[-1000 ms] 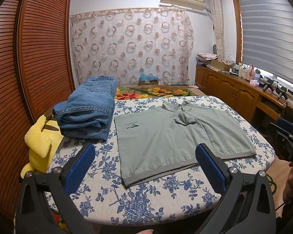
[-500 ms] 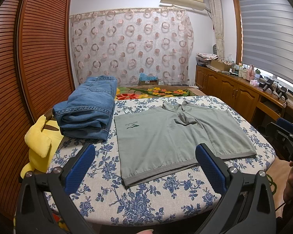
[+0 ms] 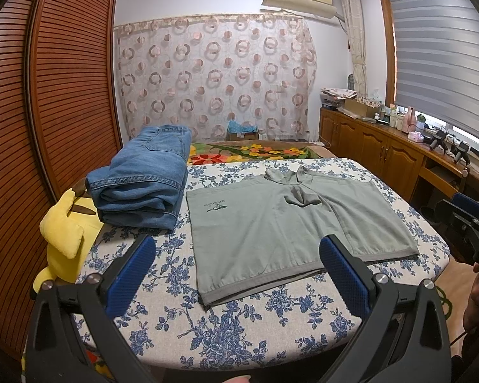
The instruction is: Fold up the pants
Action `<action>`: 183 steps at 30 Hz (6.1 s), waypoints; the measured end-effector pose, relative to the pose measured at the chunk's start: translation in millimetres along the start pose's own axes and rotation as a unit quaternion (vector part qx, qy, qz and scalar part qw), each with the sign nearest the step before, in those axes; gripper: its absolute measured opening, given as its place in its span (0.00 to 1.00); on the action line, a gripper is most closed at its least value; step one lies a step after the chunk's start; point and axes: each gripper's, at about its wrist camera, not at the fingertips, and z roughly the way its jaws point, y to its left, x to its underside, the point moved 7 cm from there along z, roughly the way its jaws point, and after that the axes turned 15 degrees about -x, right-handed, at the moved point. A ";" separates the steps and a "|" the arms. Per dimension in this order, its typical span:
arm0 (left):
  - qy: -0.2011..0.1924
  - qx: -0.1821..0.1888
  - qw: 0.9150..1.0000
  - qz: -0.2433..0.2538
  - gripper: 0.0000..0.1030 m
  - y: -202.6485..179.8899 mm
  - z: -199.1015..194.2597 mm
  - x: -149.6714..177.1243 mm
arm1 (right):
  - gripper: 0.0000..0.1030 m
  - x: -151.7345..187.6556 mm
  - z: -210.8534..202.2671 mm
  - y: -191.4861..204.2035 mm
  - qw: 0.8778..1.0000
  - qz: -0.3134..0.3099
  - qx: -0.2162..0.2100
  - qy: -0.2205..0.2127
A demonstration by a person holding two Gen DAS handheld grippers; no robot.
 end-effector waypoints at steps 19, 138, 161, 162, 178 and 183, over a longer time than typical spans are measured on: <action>0.005 0.008 1.000 0.002 1.00 -1.7 0.4 0.2 | 1.00 1.1 -0.4 -3.3 1.000 0.001 0.002 0.001; 0.072 0.310 0.938 0.140 0.01 -244.9 38.2 -72.3 | 0.92 55.0 16.1 -162.0 0.993 0.028 0.047 0.108; 0.135 0.215 0.958 0.133 0.59 -171.1 98.1 4.8 | 0.55 50.0 35.2 -154.8 0.992 0.022 0.005 0.127; 0.139 0.213 0.958 0.131 0.59 -167.8 99.8 8.9 | 0.52 48.6 38.5 -153.8 0.991 0.020 0.000 0.130; 0.157 0.188 0.965 0.094 0.59 -136.6 106.8 41.1 | 0.32 53.6 93.7 -151.1 0.979 0.024 -0.035 0.201; 0.158 0.184 0.966 0.087 0.59 -132.2 108.7 36.6 | 0.09 54.8 96.6 -144.3 0.976 0.032 -0.059 0.206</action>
